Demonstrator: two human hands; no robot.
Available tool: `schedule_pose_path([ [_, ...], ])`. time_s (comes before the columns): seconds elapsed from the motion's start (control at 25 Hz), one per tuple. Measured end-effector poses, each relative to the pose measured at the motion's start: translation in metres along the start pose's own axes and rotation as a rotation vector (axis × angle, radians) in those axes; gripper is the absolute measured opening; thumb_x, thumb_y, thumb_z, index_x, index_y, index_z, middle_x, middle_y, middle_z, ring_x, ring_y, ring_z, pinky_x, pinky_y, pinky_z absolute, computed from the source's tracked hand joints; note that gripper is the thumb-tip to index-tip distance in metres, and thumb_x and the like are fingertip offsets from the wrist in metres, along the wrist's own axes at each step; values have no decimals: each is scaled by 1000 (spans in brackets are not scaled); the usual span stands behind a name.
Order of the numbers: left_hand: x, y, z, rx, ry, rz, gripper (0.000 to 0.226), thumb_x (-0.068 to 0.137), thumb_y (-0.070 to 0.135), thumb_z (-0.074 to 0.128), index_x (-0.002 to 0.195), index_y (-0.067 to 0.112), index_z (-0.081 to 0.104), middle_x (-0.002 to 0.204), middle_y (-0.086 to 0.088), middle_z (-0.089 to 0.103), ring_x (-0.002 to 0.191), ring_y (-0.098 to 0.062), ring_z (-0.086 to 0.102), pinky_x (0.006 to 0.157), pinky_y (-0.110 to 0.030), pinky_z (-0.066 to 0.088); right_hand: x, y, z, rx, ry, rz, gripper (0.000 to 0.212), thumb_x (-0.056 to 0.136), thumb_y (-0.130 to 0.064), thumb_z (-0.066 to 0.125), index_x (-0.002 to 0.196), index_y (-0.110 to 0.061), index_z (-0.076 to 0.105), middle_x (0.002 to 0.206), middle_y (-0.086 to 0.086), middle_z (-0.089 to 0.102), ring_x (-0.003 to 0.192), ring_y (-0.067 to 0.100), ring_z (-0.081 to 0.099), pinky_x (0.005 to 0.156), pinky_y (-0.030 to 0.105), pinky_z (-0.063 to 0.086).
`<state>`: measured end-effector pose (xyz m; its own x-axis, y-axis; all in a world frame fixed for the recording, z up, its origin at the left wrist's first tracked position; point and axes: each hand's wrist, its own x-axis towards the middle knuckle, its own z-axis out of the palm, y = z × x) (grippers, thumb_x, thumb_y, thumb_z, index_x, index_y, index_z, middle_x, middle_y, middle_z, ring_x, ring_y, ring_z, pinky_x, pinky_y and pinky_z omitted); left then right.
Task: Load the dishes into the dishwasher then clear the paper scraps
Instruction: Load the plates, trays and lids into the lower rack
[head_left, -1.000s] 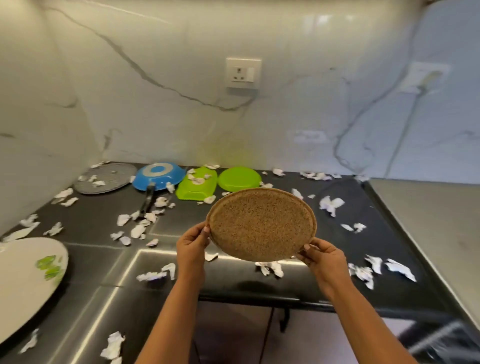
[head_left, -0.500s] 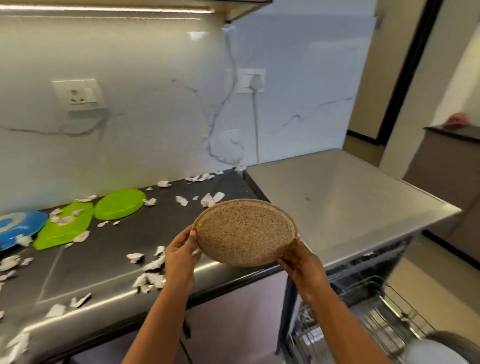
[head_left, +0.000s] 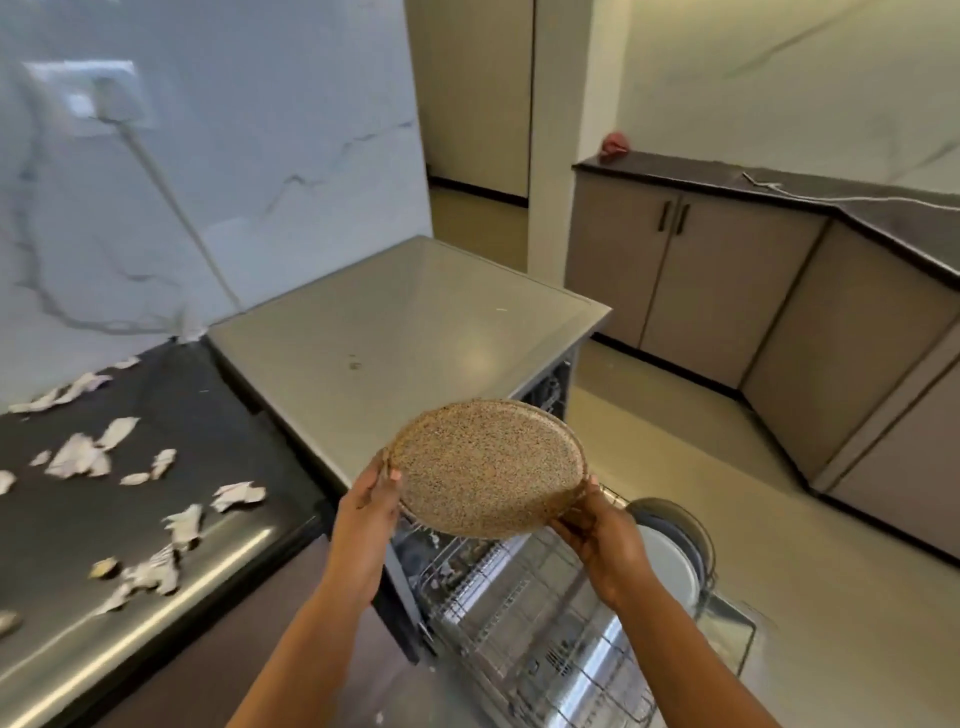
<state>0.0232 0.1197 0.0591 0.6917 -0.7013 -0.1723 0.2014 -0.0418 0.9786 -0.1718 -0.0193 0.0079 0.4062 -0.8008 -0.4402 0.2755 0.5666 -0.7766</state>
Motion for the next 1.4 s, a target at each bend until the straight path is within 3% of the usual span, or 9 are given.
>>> schedule_pose_path([
  [0.16,25,-31,61,218,-205,-141,71,78,50,55,144,37,32,146,11,39,135,-15,36,114,-44,26,8,-16,-62,83,193,-46,32,97,-30,46,99,-5,67,100,16,70,100,30,64,88,40,51],
  [0.4,66,-96,132,203,-468,-291,49,84,44,53,126,60,35,144,18,37,135,-11,34,115,-46,24,14,3,-137,169,485,-66,30,96,-30,47,105,-8,65,100,17,69,101,30,64,91,41,49],
  [0.6,103,-178,188,213,-585,-423,50,86,40,52,130,57,35,153,9,27,139,-17,29,114,-54,20,38,28,-190,135,695,-89,23,97,-25,47,94,-8,64,105,21,65,96,23,64,90,34,53],
  [0.68,117,-216,208,210,-598,-457,43,89,35,51,124,58,39,153,6,28,138,-19,30,114,-52,22,53,45,-214,136,742,-88,19,96,-20,48,96,-8,63,111,20,64,101,24,63,88,33,52],
  [0.8,137,-275,231,212,-571,-531,48,96,19,47,141,33,36,149,1,37,135,-21,37,113,-43,28,82,72,-247,100,798,-94,14,94,-14,53,101,-11,64,112,14,65,109,25,61,90,32,51],
  [1.0,171,-356,253,242,-522,-617,44,97,14,46,141,16,38,134,0,51,126,-20,46,104,-35,34,139,117,-293,20,901,-98,9,89,-13,61,88,-17,69,90,3,69,96,19,64,91,30,52],
  [1.12,189,-391,263,286,-502,-627,36,100,15,42,135,12,44,117,0,57,110,-17,54,98,-33,40,173,140,-316,-37,955,-104,10,83,-19,68,92,-22,70,94,4,70,96,18,66,93,36,51],
  [1.28,209,-434,269,298,-475,-670,27,102,24,36,122,20,53,94,2,57,88,-9,52,76,-23,40,208,160,-329,-104,970,-132,16,82,-14,69,96,-21,71,90,4,71,86,13,66,84,28,52],
  [1.4,220,-458,274,308,-458,-681,34,102,23,34,134,17,45,111,1,57,101,-9,52,86,-23,38,225,173,-335,-161,973,-128,17,81,-15,70,98,-21,72,93,3,72,87,13,66,83,27,52],
])
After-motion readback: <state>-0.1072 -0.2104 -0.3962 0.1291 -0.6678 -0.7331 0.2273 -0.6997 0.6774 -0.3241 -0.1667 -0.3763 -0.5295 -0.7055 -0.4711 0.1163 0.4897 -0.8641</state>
